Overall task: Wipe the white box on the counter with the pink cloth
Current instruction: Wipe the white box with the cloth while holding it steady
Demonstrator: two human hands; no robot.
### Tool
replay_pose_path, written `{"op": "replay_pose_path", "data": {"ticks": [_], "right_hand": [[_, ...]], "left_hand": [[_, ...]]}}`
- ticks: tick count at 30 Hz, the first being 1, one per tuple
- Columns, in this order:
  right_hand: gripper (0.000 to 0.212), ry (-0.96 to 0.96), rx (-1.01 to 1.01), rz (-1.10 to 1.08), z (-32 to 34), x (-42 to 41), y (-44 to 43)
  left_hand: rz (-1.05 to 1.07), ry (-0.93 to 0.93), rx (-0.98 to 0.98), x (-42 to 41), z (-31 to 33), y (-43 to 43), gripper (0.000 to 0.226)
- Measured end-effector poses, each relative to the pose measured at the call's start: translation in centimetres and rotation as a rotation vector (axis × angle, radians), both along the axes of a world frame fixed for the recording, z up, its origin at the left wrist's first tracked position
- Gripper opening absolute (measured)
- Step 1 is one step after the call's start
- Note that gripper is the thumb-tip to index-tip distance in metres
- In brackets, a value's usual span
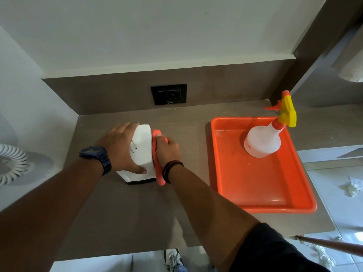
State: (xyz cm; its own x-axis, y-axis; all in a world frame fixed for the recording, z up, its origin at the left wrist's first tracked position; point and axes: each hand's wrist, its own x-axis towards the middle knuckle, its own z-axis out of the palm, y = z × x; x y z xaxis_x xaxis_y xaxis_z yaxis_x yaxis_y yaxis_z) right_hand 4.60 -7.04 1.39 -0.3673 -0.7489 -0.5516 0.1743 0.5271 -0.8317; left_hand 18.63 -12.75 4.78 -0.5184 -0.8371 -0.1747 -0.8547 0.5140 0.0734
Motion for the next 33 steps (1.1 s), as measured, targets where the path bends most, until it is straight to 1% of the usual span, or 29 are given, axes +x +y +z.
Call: {"op": "replay_pose_path", "data": {"ticks": [4, 6, 8, 10, 12, 13, 16, 17, 19, 23, 27, 30, 33], "right_hand": [[0.031, -0.048, 0.039, 0.001, 0.8, -0.9, 0.7], [0.028, -0.075, 0.023, -0.012, 1.8, -1.6, 0.7], [0.028, -0.103, -0.047, -0.059, 3.5, -1.9, 0.2], [0.027, -0.041, -0.176, -0.085, 5.2, -1.5, -0.8], [0.025, 0.133, -0.314, -0.022, 6.2, -0.3, -1.9], [0.026, 0.258, -0.353, 0.064, 6.3, 0.3, -2.3], [0.038, 0.727, -0.349, 0.489, 5.1, 1.8, -2.3], [0.04, 0.838, -0.345, 0.567, 4.6, 2.1, -2.1], [0.042, 0.943, -0.378, 0.591, 4.0, 2.2, -1.8], [0.043, 1.027, -0.367, 0.655, 4.1, 2.4, -1.6], [0.04, 1.093, -0.403, 0.714, 4.4, 2.2, -0.8], [0.042, 1.067, -0.411, 0.758, 4.2, 1.2, -1.0], [0.04, 0.992, -0.344, 0.655, 4.0, 0.4, -2.1]], "left_hand": [[-0.005, 0.014, -0.002, -0.2, 0.2, 0.0, 0.146], [0.01, 0.024, 0.01, -0.5, 0.4, -0.1, 0.148], [0.016, 0.04, 0.049, -0.3, 0.5, -0.3, 0.154], [0.037, 0.086, 0.119, 0.1, 0.6, -0.2, 0.163], [0.118, 0.191, 0.173, 0.9, 0.7, 0.1, 0.166], [0.156, 0.246, 0.188, 1.4, 0.7, 0.3, 0.166], [0.18, 0.377, 0.221, 2.4, 0.6, 0.5, 0.158], [0.167, 0.388, 0.233, 2.6, 0.5, 0.5, 0.158], [0.134, 0.396, 0.253, 2.8, 0.2, 0.4, 0.161], [0.146, 0.488, 0.29, 2.9, 0.0, 0.1, 0.162], [0.146, 0.476, 0.335, 2.8, 0.1, -0.2, 0.164], [0.16, 0.424, 0.31, 2.9, -0.2, -0.4, 0.159], [0.171, 0.436, 0.248, 2.7, -0.5, -0.4, 0.148]]}}
